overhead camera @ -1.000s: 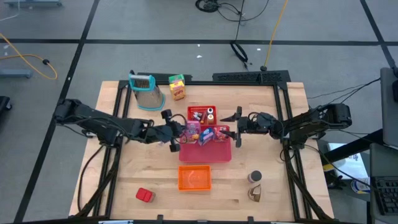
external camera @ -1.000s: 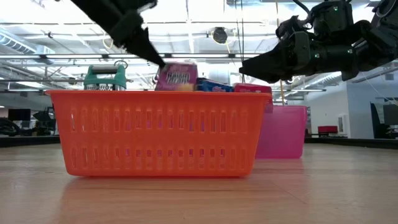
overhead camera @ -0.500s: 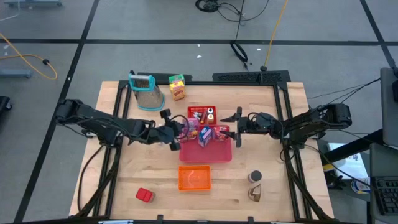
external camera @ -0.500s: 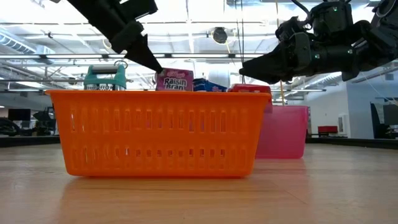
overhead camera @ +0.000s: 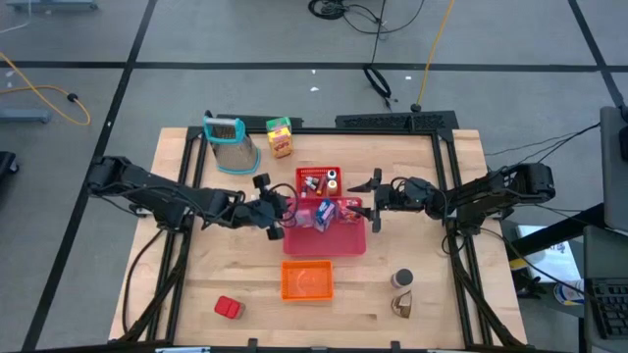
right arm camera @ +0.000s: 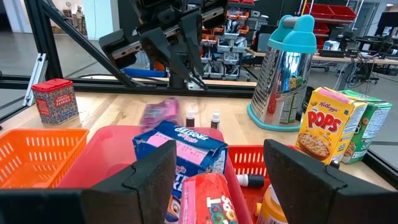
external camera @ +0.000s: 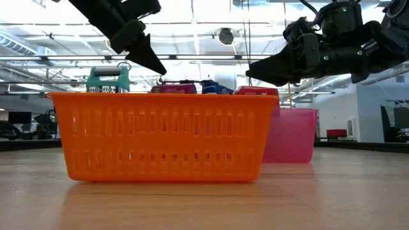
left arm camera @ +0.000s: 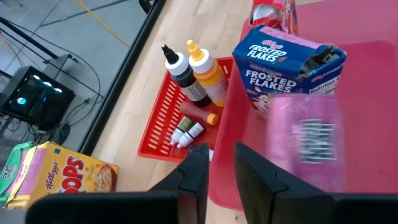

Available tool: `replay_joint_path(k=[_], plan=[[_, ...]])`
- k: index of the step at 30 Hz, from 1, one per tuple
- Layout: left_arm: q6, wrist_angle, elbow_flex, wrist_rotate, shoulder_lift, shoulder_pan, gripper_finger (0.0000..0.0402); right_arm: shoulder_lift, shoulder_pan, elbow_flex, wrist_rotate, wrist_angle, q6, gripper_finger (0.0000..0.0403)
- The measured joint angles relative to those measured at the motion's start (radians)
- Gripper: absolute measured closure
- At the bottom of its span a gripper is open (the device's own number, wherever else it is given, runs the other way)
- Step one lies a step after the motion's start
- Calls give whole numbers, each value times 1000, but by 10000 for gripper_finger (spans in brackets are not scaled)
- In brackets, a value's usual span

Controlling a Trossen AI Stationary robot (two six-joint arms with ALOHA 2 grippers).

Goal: Pick & Place Kitchen Items
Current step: Put the yellow cereal box into the pink bin

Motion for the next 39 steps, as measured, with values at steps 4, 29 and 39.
replay_joint_path(k=[4,29,39], plan=[[16,0,0,-12,0,0,321,0,0,0,0,0,0,169],[128,17,1,-23,-1,412,191,0,0,0,0,0,0,169],[215,128,1,159,-1,610,174,0,0,0,0,0,0,169]])
